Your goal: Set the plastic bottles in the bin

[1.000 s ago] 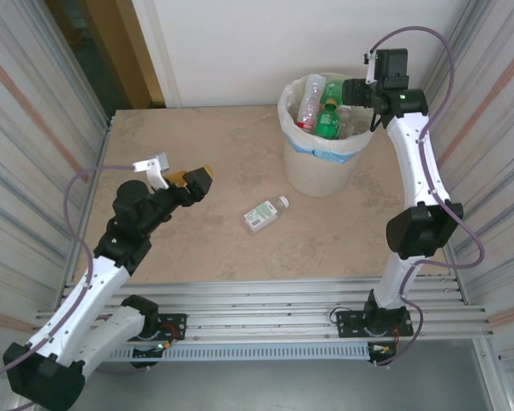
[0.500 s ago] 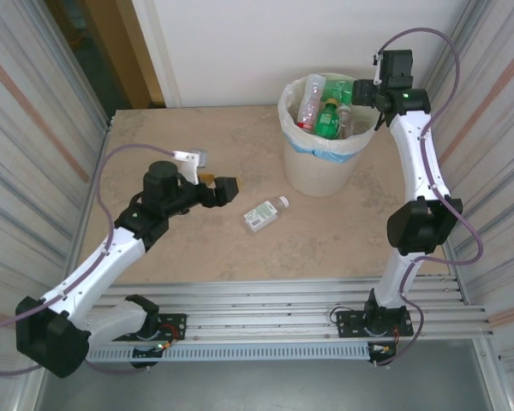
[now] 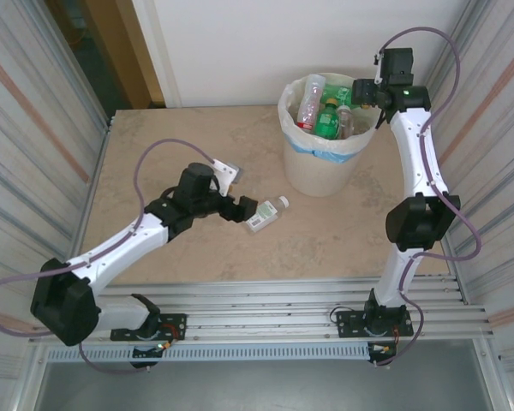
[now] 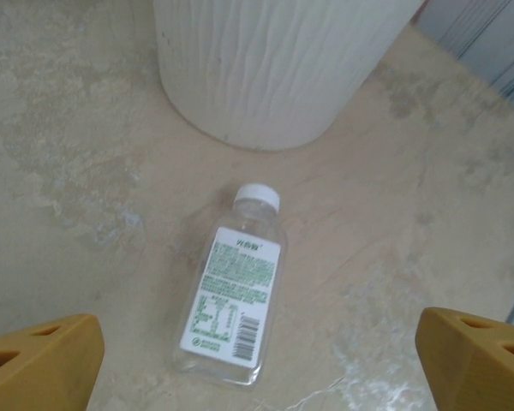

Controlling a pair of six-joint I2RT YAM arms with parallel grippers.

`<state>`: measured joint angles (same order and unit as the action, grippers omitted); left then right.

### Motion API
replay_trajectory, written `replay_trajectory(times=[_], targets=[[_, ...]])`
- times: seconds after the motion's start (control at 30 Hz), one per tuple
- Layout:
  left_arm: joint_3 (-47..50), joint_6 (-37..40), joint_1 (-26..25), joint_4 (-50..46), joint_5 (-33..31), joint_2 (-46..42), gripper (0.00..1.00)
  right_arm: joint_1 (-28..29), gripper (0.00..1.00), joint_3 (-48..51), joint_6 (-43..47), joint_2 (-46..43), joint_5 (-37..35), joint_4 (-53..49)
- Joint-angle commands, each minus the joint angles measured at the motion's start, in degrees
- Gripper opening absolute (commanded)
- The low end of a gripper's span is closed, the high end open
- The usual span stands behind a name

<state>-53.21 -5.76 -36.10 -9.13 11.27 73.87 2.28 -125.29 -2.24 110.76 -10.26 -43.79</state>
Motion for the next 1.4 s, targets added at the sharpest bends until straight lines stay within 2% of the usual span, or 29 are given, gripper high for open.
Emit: replay_trajectory(times=[0.0, 0.17, 0.3, 0.4, 0.53, 0.77, 1.07, 1.37], targets=[[-2.33, 5.96, -1.61, -2.58, -4.28, 2.08, 0.92, 0.64, 0.93, -2.55, -1.41, -2.18, 1.33, -2.16], [-3.71, 8.4, -4.25, -4.76, -7.74, 6.61, 0.92, 2.14, 1.0, -1.17, -2.24, -7.15, 2.0, -3.86], [-5.32, 8.32, -4.35, -5.77, -7.32, 11.21, 0.87, 3.64, 0.98, 3.26, -3.81, -12.47, 1.28, -4.53], [-7.84, 8.67, -4.59, -7.79, -5.59, 15.39, 0.99, 4.68, 0.98, 8.03, -6.0, -16.94, 0.78, -4.53], [-10.17, 10.01, -5.61, -8.5, -9.25, 19.87, 0.99, 6.12, 0.98, 15.38, -8.15, -23.55, 0.73, -2.9], [-14.23, 11.12, -5.74, -10.11, -12.03, 26.81, 0.99, 8.2, 0.98, 27.26, -11.01, -33.95, 0.51, 0.35], [-17.04, 11.88, -6.52, -12.07, -14.73, 33.33, 0.94, 9.52, 0.98, 34.42, -13.13, -41.71, -0.82, 2.55], [-17.61, 11.41, -7.42, -12.71, -19.4, 36.94, 0.87, 10.65, 0.98, 36.61, -13.58, -43.7, -0.55, 3.61]])
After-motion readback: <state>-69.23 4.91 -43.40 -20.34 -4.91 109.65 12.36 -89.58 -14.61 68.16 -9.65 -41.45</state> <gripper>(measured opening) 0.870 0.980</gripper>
